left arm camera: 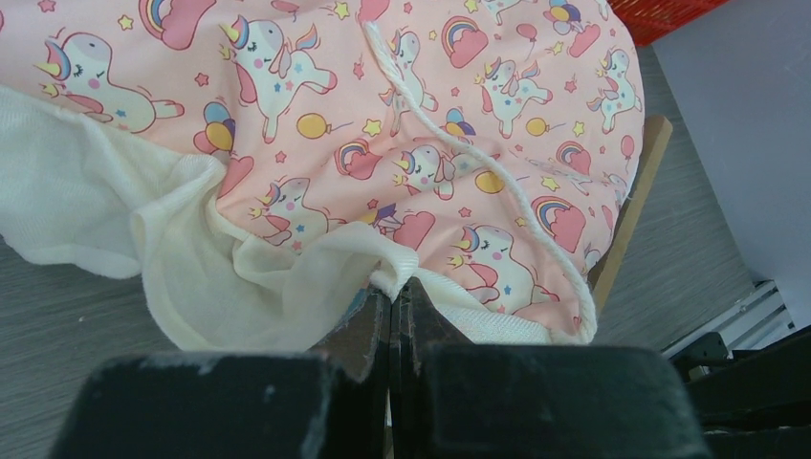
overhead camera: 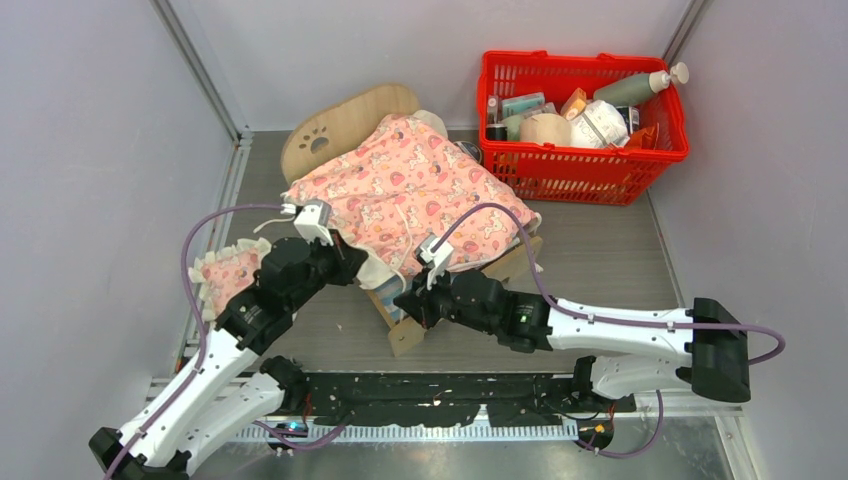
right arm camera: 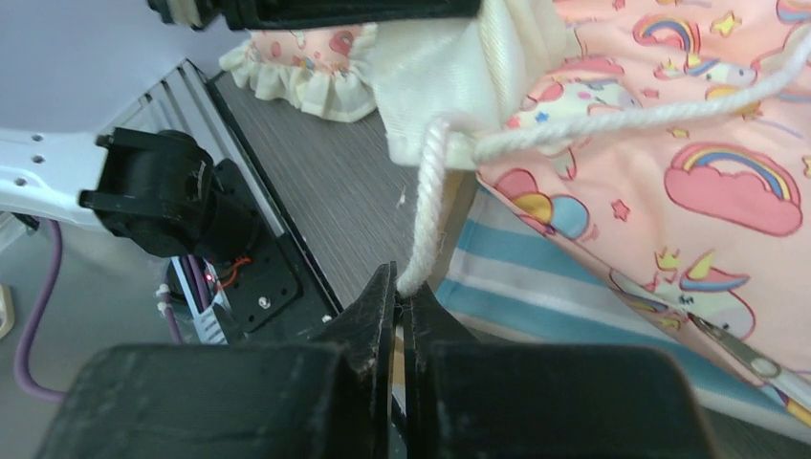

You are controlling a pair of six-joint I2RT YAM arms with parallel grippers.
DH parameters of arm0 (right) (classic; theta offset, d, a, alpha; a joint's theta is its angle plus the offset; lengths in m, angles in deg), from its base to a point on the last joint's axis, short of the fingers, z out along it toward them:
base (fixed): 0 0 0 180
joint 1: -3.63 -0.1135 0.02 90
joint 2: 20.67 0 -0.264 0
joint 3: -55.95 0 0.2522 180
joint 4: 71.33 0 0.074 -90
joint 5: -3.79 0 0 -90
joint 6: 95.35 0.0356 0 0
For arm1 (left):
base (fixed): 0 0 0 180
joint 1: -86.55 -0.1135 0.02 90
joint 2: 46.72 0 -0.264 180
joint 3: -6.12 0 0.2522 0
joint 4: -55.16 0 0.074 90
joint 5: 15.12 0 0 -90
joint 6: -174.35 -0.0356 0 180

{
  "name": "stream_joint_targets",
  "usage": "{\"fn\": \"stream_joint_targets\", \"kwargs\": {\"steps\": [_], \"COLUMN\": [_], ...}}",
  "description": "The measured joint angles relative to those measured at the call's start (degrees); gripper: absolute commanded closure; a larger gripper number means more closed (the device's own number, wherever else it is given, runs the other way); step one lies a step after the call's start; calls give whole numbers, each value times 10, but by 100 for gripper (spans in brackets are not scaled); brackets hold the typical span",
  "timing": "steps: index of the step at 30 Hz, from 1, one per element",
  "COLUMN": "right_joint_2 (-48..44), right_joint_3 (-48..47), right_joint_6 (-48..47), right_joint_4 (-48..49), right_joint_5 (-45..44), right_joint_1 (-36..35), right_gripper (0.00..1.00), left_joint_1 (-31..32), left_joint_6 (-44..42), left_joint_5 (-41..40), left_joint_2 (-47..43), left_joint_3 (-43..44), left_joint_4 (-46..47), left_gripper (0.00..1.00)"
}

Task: Set up the pet bed
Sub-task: Cross the ropes on the bed frame.

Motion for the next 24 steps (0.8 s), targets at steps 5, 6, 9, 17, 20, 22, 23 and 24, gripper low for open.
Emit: {"fn": "stream_joint_targets", "kwargs": {"steps": [5,6,9,17,20,22,23,24], "right_joint_2": [3,6,16,45,47,47,47,47], "right_joint_3": [18,18,18,11,7,3,0,-1], "right_joint_6": [16,17,18,17,17,17,18,19], "right_joint_4": [-11,-14,-21,-39,-39,-39,-39,-37], "right_joint_5": [-16,-19,-31,-61,-72,-77,-77,-76], "right_joint_1": [-5,-6,-8,-10,-10,-10,-10,-10], "right_gripper": [95,95,95,95,95,95,95,95], "left_joint_1": [0,0,0,0,0,-1,-3,-6], "left_joint_6": [3,3,3,-14,-33,-42,-47,-51], "left_joint_5": [0,0,-3,-31,-56,-75,-85,-94], "left_joint_2": [-8,-9,-10,-10,-5,-2,0,2], "left_joint_3": [-16,-22,-33,-30,-9,10,22,33], "left_joint_4": [-9,-9,-18,-48,-74,-90,-97,-104], "left_gripper": [100,100,93,38,29,24,23,23]}}
